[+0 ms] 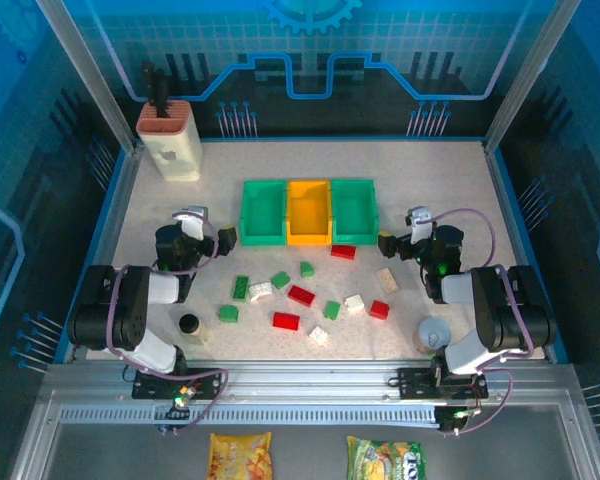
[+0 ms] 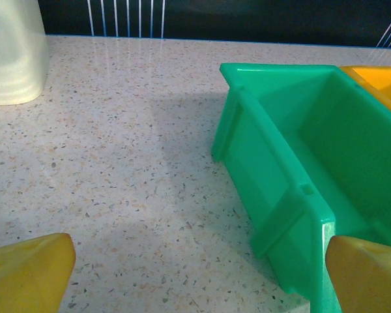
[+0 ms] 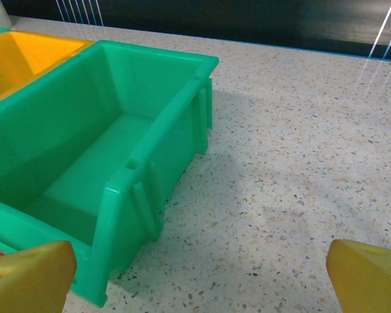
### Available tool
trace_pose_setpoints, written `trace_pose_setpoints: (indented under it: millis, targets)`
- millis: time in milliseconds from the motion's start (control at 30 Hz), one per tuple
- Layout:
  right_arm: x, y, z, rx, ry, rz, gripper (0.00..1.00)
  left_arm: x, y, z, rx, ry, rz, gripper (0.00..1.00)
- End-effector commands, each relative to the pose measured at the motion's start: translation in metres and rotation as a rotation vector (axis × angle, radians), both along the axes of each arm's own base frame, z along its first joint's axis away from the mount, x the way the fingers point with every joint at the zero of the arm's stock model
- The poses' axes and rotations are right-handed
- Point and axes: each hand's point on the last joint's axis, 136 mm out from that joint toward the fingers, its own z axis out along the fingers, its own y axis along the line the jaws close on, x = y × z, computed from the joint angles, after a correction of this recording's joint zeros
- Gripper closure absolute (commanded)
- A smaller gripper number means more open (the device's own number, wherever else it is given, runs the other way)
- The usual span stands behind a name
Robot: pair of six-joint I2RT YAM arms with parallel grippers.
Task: Sort the legos into containers by color
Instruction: Pick up the lego from the center of the table.
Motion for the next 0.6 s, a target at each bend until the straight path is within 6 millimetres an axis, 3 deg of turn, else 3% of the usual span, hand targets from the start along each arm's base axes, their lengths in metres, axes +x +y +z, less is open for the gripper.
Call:
trace_pose_setpoints:
  millis: [0,267,567]
  targets:
    - [0.005,0.001,0.012,-0.004,-0.050,0.020,0.00,0.002,0.005,0.004,0.001,-0.022,0.022,0.01]
    - [0.003,0.005,0.016,-0.012,-0.053,0.043,0.00,0.002,0.004,0.007,0.002,-0.025,0.019,0.01]
    - [-0.001,0.004,0.025,-0.046,-0.071,0.003,0.00,-0.005,0.009,0.029,0.006,-0.036,0.064,0.01]
